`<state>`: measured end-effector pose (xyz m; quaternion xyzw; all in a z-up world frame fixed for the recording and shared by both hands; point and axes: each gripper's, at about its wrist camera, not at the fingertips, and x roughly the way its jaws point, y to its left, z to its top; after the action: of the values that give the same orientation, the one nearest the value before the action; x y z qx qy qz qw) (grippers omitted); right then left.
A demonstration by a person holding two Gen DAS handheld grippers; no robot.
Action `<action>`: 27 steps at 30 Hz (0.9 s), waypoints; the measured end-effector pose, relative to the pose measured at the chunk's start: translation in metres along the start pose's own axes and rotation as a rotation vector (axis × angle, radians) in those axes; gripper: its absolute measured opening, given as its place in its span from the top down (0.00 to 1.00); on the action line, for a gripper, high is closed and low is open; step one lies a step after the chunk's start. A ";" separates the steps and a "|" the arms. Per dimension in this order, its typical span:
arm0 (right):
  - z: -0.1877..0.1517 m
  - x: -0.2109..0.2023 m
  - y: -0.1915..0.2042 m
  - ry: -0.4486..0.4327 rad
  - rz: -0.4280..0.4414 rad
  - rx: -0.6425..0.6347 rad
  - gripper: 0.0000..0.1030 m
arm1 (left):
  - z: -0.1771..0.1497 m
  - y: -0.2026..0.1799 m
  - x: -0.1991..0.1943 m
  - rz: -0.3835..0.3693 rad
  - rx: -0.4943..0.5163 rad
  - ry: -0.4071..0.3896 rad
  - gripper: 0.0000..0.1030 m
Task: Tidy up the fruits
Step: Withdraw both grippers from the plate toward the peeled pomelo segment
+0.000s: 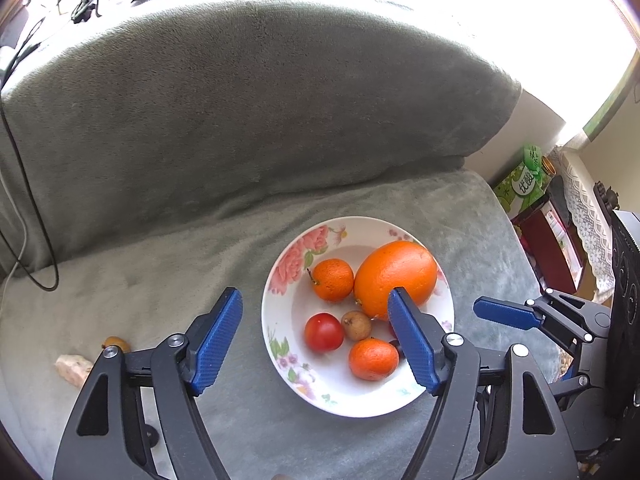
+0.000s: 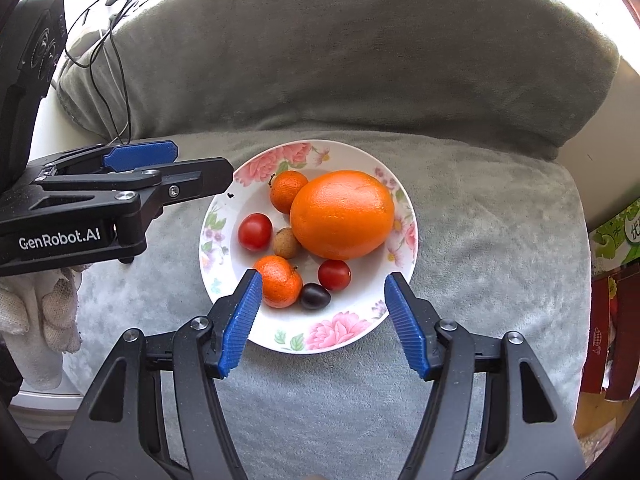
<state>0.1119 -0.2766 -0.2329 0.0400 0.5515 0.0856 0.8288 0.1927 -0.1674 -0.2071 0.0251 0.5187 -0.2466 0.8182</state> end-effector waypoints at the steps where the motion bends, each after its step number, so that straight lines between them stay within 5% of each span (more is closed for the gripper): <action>1: 0.000 0.000 0.000 0.000 -0.003 -0.002 0.36 | -0.001 0.000 -0.001 0.001 -0.002 -0.001 0.27; 27: 0.009 -0.002 0.044 -0.018 -0.015 -0.081 0.36 | -0.031 0.038 -0.054 0.052 -0.116 -0.097 0.27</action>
<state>0.1152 -0.2331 -0.2208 0.0031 0.5404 0.1012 0.8353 0.1646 -0.1049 -0.1833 -0.0209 0.4909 -0.1956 0.8487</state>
